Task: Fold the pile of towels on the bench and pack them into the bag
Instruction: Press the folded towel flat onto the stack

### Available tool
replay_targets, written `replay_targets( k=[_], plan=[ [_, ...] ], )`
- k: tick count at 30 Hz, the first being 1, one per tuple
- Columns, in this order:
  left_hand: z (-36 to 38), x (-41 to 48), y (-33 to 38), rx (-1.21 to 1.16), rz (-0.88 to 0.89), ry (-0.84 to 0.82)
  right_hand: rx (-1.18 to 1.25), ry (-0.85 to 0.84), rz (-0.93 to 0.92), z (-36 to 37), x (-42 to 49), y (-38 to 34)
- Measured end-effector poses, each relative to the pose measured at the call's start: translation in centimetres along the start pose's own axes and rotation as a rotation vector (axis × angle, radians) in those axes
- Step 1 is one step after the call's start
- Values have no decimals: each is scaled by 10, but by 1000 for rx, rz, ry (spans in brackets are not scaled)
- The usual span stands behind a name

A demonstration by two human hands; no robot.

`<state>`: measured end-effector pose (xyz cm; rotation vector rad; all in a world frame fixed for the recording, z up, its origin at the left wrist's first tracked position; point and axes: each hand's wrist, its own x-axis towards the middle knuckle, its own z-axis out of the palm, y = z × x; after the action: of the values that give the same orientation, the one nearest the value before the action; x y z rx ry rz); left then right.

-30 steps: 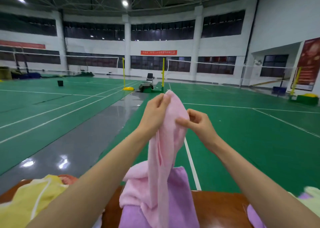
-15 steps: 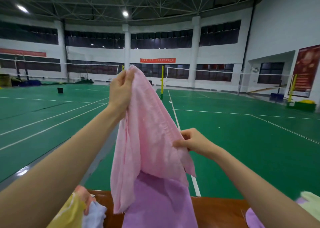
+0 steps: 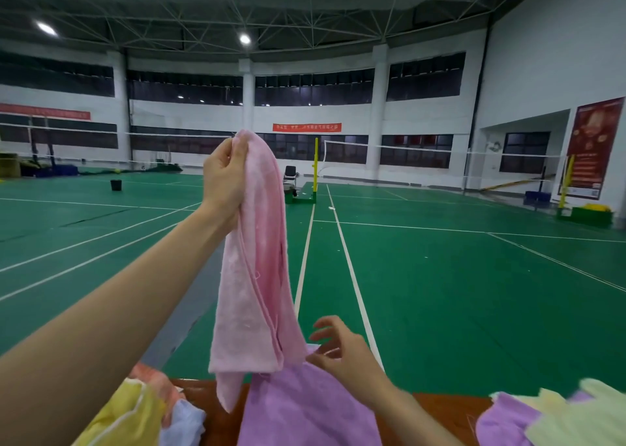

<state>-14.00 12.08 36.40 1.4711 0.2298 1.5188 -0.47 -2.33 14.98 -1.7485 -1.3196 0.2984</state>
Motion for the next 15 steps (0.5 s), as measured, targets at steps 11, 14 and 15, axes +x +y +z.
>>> replay_targets(
  k=[11,14,15],
  plan=[
    [17,-19,2,9,-18,-145,375,225,-102,37,-9,-20],
    [20,-25,0,67,-35,-274,464,294,-80,26,-2,-27],
    [21,-28,0,73,-49,-312,495,283,-73,20,0,-28]
  ],
)
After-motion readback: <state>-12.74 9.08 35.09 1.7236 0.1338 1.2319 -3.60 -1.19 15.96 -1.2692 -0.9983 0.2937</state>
